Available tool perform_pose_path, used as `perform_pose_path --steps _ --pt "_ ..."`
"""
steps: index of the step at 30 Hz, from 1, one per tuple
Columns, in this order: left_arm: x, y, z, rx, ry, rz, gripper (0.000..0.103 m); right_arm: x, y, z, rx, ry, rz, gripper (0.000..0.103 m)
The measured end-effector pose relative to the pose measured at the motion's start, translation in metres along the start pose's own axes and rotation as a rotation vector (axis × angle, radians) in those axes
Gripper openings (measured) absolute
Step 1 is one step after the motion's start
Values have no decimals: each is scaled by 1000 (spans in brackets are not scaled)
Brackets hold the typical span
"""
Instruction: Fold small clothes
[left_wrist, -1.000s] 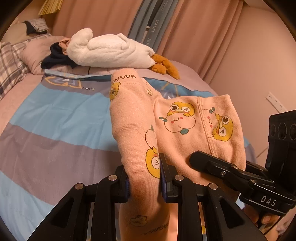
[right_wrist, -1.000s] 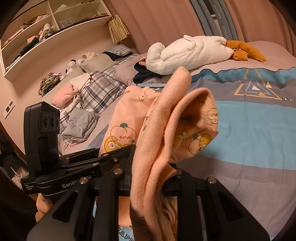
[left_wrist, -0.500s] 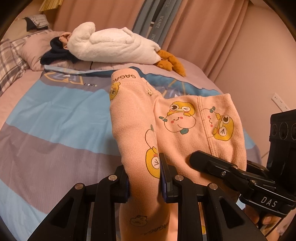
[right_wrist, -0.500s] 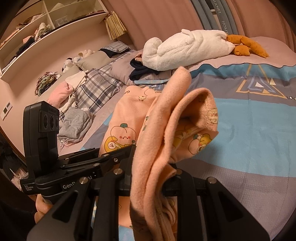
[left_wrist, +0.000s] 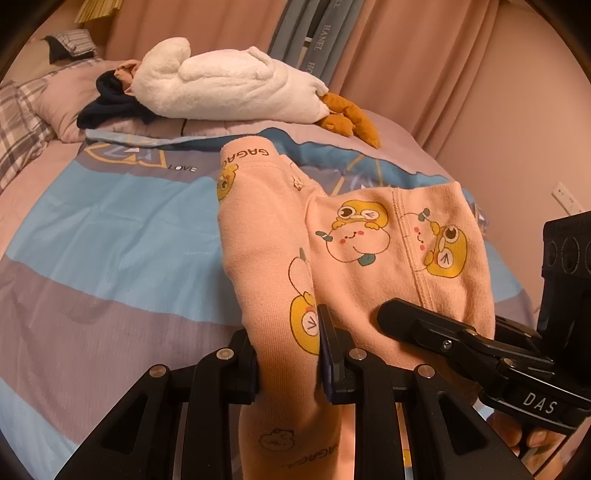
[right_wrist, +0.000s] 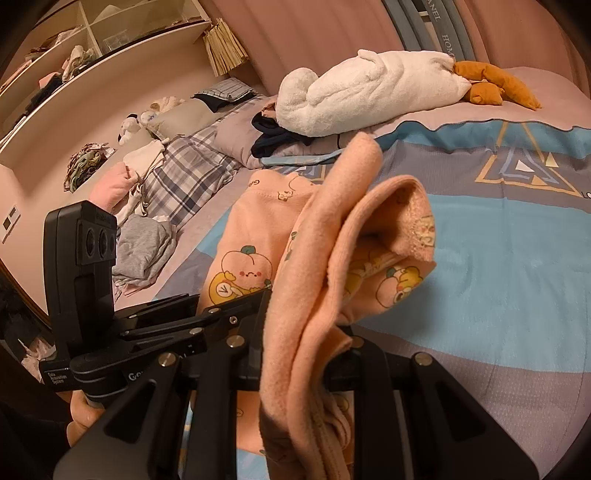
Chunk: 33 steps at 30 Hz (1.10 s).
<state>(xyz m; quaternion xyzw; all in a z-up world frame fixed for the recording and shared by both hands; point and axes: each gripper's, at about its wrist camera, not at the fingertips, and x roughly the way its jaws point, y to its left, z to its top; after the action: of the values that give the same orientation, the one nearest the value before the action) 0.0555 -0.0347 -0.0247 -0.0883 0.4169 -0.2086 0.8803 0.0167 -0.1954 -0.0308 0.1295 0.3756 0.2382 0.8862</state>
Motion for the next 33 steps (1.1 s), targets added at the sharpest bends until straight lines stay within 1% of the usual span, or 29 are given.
perform_pose_path --steps 20,33 --pt "10 5 5 2 11 17 23 26 -8 11 3 8 -10 21" --pt "24 14 16 14 18 30 23 46 -17 21 2 13 -12 21"
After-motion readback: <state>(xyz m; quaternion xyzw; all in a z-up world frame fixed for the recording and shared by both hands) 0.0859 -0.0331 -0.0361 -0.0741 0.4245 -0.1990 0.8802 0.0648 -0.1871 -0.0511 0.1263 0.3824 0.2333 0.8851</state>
